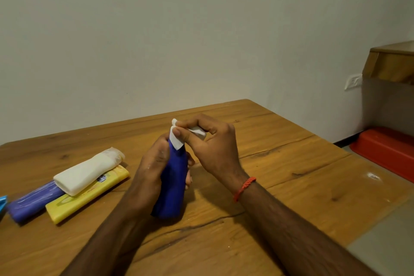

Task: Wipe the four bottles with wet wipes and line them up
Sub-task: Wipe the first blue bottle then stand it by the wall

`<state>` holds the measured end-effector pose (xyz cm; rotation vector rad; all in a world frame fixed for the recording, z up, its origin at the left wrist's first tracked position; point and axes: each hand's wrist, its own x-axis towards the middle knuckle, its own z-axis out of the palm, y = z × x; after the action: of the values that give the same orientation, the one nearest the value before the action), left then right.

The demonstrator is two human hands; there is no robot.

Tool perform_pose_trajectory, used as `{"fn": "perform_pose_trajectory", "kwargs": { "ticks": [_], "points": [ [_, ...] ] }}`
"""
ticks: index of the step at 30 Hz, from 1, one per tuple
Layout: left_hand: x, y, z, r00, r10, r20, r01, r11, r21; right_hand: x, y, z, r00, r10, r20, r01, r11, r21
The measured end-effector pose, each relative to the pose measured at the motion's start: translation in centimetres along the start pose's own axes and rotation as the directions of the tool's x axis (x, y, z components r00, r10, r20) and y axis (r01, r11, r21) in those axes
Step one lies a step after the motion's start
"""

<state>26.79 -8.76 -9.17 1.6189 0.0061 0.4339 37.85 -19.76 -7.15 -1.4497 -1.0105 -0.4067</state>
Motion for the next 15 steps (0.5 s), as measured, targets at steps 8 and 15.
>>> {"fn": "perform_pose_trajectory", "kwargs": {
  "ticks": [8, 15],
  "points": [
    [0.6, 1.5, -1.3, 0.96, -0.152, -0.237, 0.051, 0.922, -0.383, -1.2, 0.7, 1.3, 0.909, -0.322, 0.266, 0.355, 0.931, -0.085],
    [0.6, 1.2, -1.0, 0.959, -0.213, -0.189, 0.098, 0.869, -0.485, -0.9, 0.7, 1.7, 0.836, -0.387, 0.39, 0.473, 0.868, -0.152]
  ]
}}
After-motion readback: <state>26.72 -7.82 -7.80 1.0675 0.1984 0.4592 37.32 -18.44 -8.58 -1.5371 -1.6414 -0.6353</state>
